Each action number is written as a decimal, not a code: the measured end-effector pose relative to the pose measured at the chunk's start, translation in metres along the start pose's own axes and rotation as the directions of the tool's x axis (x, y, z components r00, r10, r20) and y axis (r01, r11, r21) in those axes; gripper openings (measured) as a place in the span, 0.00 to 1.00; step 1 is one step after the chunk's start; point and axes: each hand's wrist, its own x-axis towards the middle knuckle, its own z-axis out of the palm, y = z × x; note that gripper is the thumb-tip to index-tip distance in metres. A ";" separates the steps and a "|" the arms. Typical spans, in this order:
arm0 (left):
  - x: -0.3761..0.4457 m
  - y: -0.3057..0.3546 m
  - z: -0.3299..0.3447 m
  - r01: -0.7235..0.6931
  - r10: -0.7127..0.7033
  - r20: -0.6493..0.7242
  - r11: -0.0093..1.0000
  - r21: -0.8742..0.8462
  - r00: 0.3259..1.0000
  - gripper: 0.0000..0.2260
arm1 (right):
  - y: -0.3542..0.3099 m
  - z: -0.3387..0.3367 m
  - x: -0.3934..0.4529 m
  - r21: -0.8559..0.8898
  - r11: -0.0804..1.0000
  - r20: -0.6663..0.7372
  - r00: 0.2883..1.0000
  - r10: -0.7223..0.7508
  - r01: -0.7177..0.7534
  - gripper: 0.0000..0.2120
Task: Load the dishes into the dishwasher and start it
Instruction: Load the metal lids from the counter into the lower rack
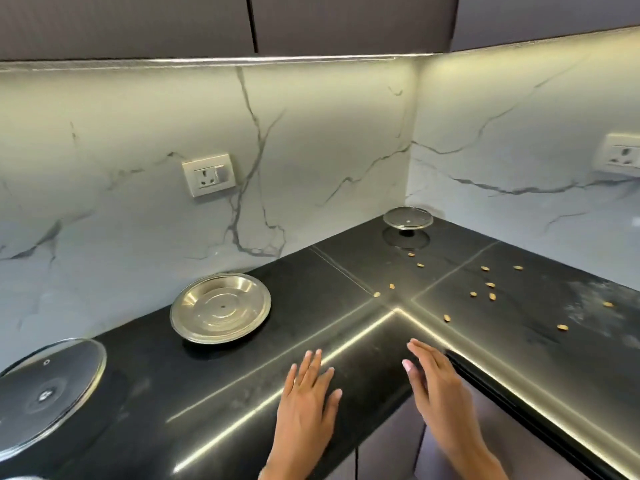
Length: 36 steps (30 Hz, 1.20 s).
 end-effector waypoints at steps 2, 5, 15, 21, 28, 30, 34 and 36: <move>0.038 -0.010 0.013 0.019 -0.019 0.008 1.000 -0.002 1.000 0.18 | 0.006 0.025 0.030 -0.025 1.000 0.009 1.000 -0.011 0.011 0.21; 0.097 -0.016 0.033 -0.009 0.009 0.009 1.000 -0.006 1.000 0.19 | 0.022 0.052 0.069 -0.060 0.998 0.016 1.000 0.025 -0.024 0.14; 0.264 -0.001 0.113 -0.093 0.094 0.072 0.996 -0.015 0.993 0.20 | 0.119 0.100 0.187 -0.202 0.975 -0.001 0.996 0.090 -0.088 0.14; 0.365 0.016 0.181 -0.141 0.130 0.222 0.989 0.033 0.966 0.21 | 0.196 0.124 0.264 -0.231 0.964 -0.048 0.991 0.126 -0.134 0.12; 0.483 0.050 0.261 -0.212 0.188 0.268 0.975 0.061 0.945 0.18 | 0.281 0.148 0.343 -0.201 0.956 -0.055 0.977 0.206 -0.213 0.16; 0.517 0.059 0.288 -0.235 0.190 0.297 0.964 0.123 0.936 0.21 | 0.301 0.152 0.356 -0.195 0.958 -0.052 0.977 0.205 -0.212 0.15; 0.571 0.065 0.341 -0.231 0.190 0.297 0.967 0.109 0.936 0.29 | 0.329 0.151 0.364 -0.195 0.965 -0.021 0.985 0.173 -0.173 0.18; 0.591 0.063 0.362 -0.260 0.219 0.272 0.958 0.125 0.937 0.29 | 0.340 0.149 0.362 -0.193 0.967 -0.011 0.986 0.165 -0.164 0.19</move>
